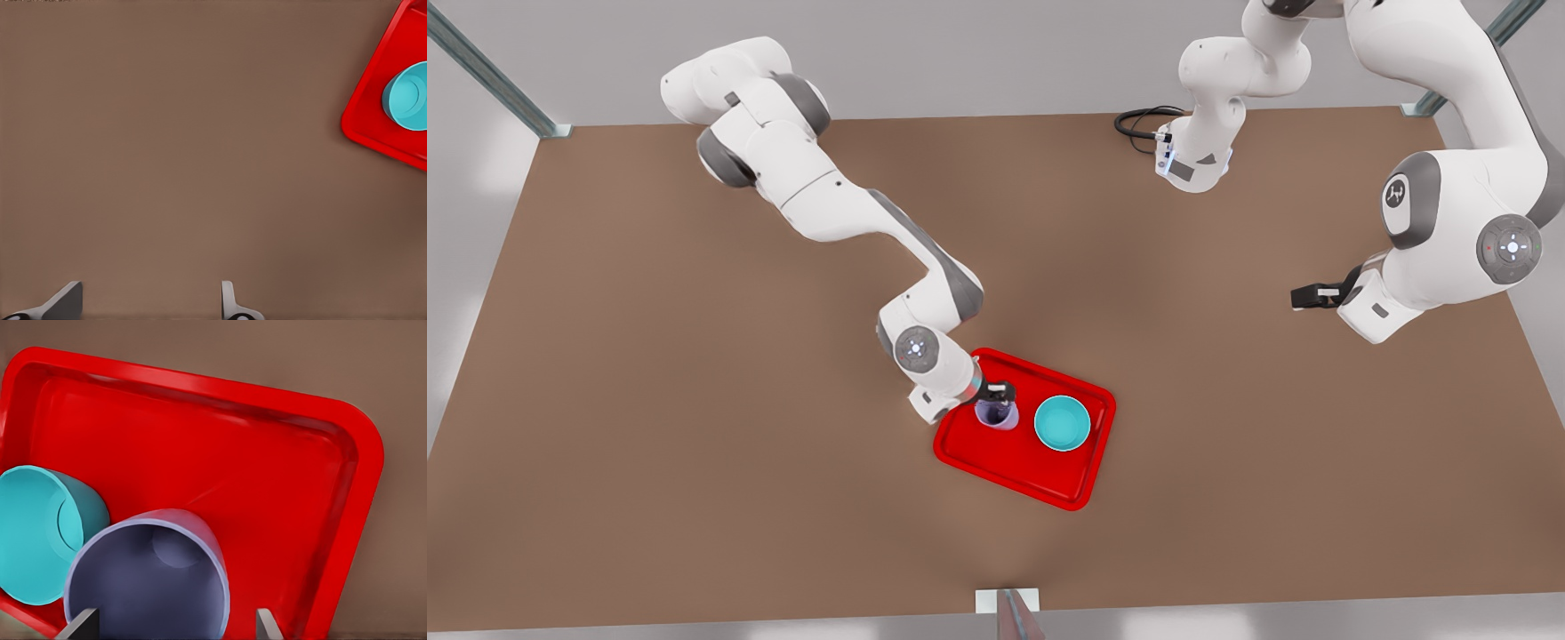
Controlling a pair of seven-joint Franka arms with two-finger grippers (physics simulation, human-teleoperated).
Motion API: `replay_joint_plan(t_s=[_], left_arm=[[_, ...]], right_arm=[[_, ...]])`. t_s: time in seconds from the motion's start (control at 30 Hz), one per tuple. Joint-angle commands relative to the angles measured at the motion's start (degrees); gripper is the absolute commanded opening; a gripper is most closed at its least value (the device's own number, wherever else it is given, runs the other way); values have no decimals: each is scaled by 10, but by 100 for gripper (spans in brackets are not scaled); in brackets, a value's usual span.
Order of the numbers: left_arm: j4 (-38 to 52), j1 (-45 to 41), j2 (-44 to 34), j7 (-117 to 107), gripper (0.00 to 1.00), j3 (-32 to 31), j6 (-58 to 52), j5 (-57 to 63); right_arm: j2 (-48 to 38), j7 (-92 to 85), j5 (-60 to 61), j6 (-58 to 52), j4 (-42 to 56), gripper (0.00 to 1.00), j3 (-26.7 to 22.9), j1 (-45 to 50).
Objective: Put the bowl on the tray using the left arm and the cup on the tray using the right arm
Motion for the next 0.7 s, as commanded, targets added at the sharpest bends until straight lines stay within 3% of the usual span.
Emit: replay_joint_plan(t_s=[0.0,0.37,0.5,0.57,0.67], left_arm=[[0,0,0,0,100,0,0,0],[0,0,2,1,100,4,3,0],[0,0,1,0,100,4,3,0],[9,0,3,-2,100,4,-2,1],[50,-2,25,-11,100,-3,-26,-26]], right_arm=[[0,0,0,0,0,100,0,0],[-15,0,2,-11,2,100,-2,-3],[-129,-2,0,-140,-27,100,-5,-51],[-221,-18,-35,-264,-29,100,-53,-119],[-370,-227,-53,-426,-84,100,-76,-272]])
